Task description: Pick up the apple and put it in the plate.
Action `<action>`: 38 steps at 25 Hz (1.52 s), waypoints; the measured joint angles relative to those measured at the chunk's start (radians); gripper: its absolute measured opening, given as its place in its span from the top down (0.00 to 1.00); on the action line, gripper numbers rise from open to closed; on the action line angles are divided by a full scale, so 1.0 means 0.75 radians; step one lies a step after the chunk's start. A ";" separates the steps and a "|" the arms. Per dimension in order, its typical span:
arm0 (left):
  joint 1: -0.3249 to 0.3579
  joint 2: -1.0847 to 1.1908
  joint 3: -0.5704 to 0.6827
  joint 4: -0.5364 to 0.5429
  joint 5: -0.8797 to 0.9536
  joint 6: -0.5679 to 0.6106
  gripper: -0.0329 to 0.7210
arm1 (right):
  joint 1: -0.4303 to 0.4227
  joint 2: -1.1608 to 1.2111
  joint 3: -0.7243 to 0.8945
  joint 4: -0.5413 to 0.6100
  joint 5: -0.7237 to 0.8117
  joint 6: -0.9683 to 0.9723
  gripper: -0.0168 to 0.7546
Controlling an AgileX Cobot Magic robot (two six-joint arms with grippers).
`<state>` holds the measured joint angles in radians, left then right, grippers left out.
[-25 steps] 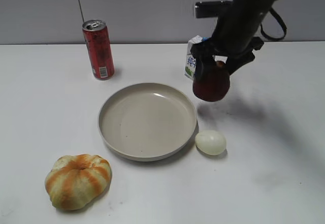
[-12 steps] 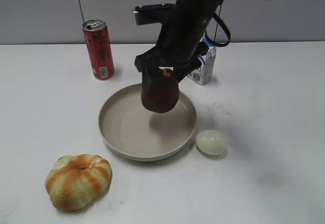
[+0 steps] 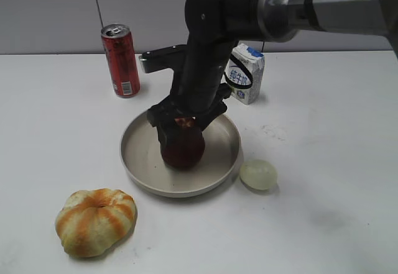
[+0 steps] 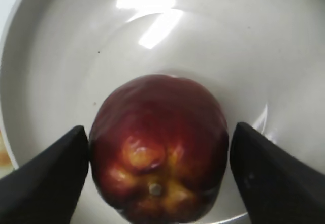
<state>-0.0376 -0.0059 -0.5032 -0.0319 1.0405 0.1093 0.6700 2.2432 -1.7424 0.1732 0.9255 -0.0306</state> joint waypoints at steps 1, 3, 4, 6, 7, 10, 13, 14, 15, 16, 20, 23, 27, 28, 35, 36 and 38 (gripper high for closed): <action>0.000 0.000 0.000 0.000 0.000 0.000 0.18 | 0.000 0.000 -0.007 0.000 0.002 0.000 0.10; 0.000 0.000 0.000 0.000 0.000 0.000 0.18 | 0.000 0.000 -0.038 -0.002 0.046 0.000 0.10; 0.000 0.000 0.000 0.000 0.000 0.000 0.18 | 0.000 -0.001 -0.066 -0.003 0.075 0.000 0.10; 0.000 0.000 0.000 0.000 0.000 0.000 0.18 | 0.000 -0.023 -0.115 -0.006 0.157 0.003 0.10; 0.000 0.000 0.000 0.000 0.000 0.000 0.18 | -0.003 -0.042 -0.136 -0.006 0.197 0.008 0.10; 0.000 0.000 0.000 0.000 0.000 0.000 0.18 | -0.029 -0.161 -0.158 -0.005 0.299 0.041 0.10; 0.000 0.000 0.000 0.000 0.000 0.000 0.18 | -0.105 -0.297 -0.136 -0.005 0.355 0.072 0.10; 0.000 0.000 0.000 0.000 0.000 0.000 0.18 | -0.145 -0.340 -0.104 -0.006 0.360 0.078 0.10; 0.000 0.000 0.000 0.000 0.000 0.000 0.18 | -0.190 -0.391 -0.059 -0.009 0.363 0.087 0.10; 0.000 0.000 0.000 0.000 0.000 0.000 0.18 | -0.236 -0.442 -0.013 -0.011 0.365 0.092 0.10; 0.000 0.000 0.000 0.000 0.000 0.000 0.18 | -0.414 -0.641 0.258 -0.059 0.371 0.104 0.10; 0.000 0.000 0.000 0.000 0.000 0.000 0.18 | -0.525 -0.810 0.492 -0.131 0.373 0.122 0.10; 0.000 0.000 0.000 0.000 0.000 0.000 0.18 | -0.582 -1.077 0.785 -0.161 0.375 0.132 0.11; 0.000 0.000 0.000 0.000 0.000 0.000 0.18 | -0.584 -1.142 0.852 -0.161 0.375 0.135 0.11; 0.000 0.000 0.000 0.000 0.000 0.000 0.18 | -0.585 -1.715 1.229 -0.161 0.327 0.151 0.14; 0.000 0.000 0.000 0.000 0.000 0.000 0.18 | -0.585 -1.807 1.279 -0.165 0.302 0.151 0.14; 0.000 0.000 0.000 0.000 0.000 0.000 0.18 | -0.586 -1.969 1.368 -0.172 0.255 0.153 0.14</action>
<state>-0.0376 -0.0059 -0.5032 -0.0319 1.0405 0.1093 0.2307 0.7665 -0.7164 0.0443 1.1165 0.0842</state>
